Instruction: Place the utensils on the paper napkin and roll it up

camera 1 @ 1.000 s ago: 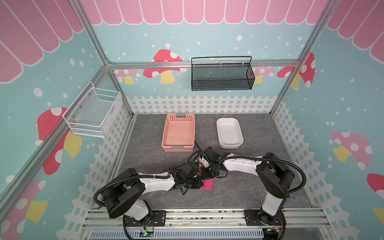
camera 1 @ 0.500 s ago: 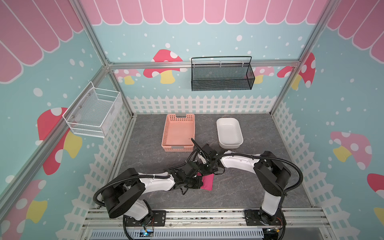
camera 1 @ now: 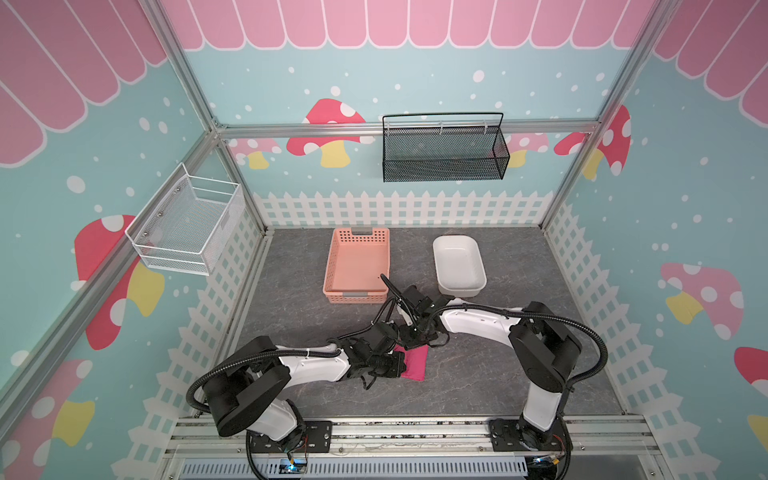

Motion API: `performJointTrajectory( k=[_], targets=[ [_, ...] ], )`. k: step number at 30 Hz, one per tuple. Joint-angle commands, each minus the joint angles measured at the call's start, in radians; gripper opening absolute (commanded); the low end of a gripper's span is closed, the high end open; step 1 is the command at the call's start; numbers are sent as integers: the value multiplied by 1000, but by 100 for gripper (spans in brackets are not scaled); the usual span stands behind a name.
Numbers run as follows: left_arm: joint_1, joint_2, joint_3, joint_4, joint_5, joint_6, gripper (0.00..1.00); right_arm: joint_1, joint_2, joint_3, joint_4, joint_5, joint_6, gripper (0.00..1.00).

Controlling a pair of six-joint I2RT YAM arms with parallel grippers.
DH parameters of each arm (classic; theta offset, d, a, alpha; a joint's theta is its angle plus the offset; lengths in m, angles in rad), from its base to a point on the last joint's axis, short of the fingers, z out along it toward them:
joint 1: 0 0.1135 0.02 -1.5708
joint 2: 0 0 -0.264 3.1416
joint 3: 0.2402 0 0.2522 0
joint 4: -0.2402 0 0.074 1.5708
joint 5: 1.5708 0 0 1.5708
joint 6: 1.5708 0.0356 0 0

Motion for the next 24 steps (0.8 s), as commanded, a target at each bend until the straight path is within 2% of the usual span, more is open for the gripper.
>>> performJointTrajectory(
  k=[1, 10, 18, 24],
  targets=[
    [-6, 4, -16, -39, -35, -8, 3, -1, 47, 23, -27, 30, -22, 3],
    [-6, 5, -15, -37, -34, -10, 3, -1, 97, 26, -29, 57, -28, 3],
    [-6, 8, -16, -35, -32, -11, 3, -1, 33, 92, -56, 73, -32, 3],
    [-6, 12, -13, -37, -34, -11, 3, -1, 43, 123, -97, 96, -42, 3]
  ],
)
